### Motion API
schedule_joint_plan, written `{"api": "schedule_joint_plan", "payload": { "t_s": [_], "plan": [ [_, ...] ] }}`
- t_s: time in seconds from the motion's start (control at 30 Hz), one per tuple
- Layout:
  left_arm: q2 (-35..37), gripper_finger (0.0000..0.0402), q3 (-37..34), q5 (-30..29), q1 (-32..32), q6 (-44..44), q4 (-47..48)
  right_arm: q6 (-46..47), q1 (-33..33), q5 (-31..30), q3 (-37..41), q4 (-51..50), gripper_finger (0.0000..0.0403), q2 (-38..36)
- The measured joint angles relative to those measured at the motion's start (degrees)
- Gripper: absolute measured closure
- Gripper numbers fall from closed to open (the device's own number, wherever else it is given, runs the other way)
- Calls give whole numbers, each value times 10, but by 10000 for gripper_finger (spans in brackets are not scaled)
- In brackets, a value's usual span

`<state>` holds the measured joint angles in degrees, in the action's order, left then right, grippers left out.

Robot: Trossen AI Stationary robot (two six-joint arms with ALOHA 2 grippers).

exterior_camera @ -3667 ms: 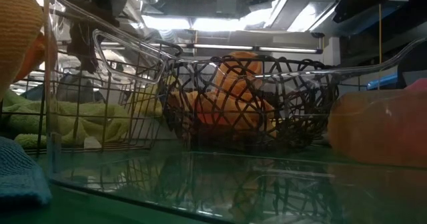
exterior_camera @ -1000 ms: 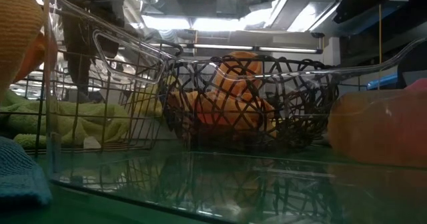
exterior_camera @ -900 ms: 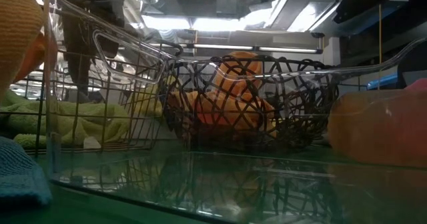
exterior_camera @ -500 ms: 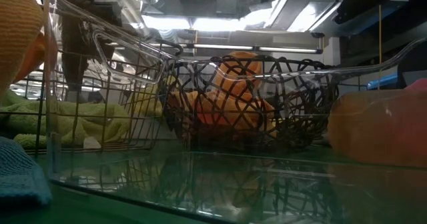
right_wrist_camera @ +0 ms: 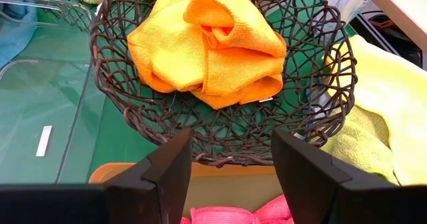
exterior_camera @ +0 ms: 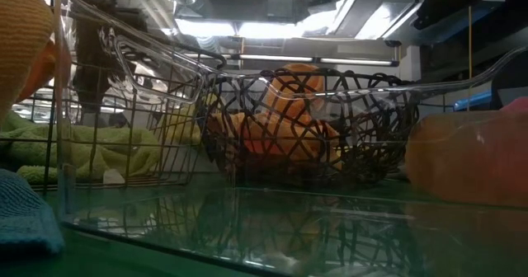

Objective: Sort microfiber towel by color & place in baskets
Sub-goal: Put the top light blue towel into the transparent bin

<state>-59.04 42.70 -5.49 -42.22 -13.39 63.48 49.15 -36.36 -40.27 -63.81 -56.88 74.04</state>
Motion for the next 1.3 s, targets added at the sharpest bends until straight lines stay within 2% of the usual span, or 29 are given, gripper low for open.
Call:
{"api": "schedule_joint_plan", "payload": {
  "t_s": [0.2, 0.5, 0.77, 1.3],
  "plan": [
    [-23, 267, 0, -2, 0, -16, 12, 0, 0, 0, 0, 0, 201, 0],
    [-105, 250, 0, 3, 0, -16, 0, 0, 0, 9, 0, 0, 201, 0],
    [-163, 250, 3, 60, -1, -11, -43, 0, 0, 9, 0, 0, 201, 0],
    [-171, 250, 1, 69, -3, -1, -63, 0, 0, 9, 0, -1, 201, 0]
  ]
}}
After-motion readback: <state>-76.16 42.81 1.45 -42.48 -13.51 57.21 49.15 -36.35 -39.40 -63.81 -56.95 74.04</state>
